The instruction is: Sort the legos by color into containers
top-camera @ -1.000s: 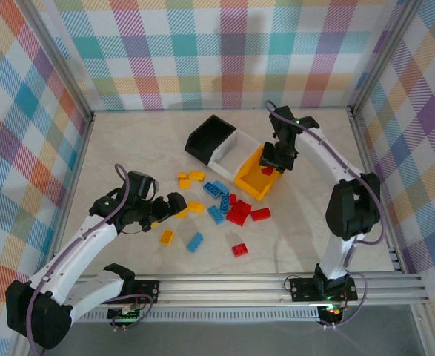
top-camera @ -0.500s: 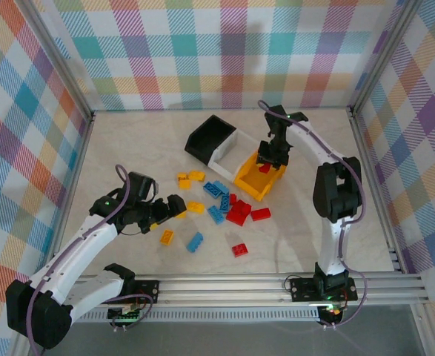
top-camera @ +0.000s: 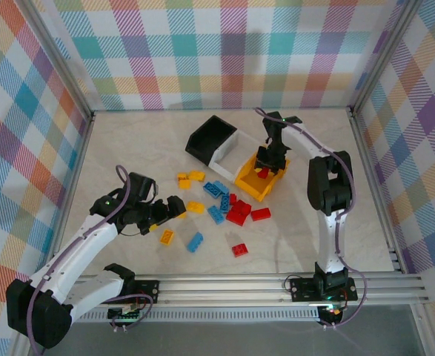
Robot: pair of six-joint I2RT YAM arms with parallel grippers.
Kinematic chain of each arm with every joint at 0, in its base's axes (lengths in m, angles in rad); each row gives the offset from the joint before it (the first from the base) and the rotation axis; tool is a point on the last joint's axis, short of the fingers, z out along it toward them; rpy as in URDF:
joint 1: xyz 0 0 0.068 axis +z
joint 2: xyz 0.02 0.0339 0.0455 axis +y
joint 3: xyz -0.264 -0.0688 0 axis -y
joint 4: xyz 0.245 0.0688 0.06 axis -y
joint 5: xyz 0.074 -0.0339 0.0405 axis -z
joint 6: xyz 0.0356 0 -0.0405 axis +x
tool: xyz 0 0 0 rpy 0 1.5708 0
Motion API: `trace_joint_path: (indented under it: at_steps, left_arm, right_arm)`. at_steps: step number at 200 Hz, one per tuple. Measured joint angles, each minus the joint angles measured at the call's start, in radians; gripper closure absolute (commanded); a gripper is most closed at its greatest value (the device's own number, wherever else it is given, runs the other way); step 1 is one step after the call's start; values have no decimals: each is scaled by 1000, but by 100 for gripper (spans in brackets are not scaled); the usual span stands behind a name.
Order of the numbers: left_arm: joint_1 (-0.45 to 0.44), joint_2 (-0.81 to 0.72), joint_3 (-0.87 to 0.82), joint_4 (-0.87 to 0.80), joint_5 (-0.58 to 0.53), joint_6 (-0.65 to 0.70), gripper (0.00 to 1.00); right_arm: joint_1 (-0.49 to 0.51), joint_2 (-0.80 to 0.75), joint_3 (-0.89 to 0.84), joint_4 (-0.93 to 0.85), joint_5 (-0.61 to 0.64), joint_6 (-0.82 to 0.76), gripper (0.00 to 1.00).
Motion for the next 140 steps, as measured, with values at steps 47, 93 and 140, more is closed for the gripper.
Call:
trace_joint_path:
  at_steps: [47,93,140]
  left_arm:
    - [0,-1,0,0,-5,-8,0]
    - [0,-34,0,0,-9,-27,0]
    - [0,-49,0,0,-16,-38,0]
  right_arm:
    - [0,14,3,3,1,-18,58]
    - [0,14,13,-9,2,-25,52]
    - [-1,-3,31,-28,9,-49,46]
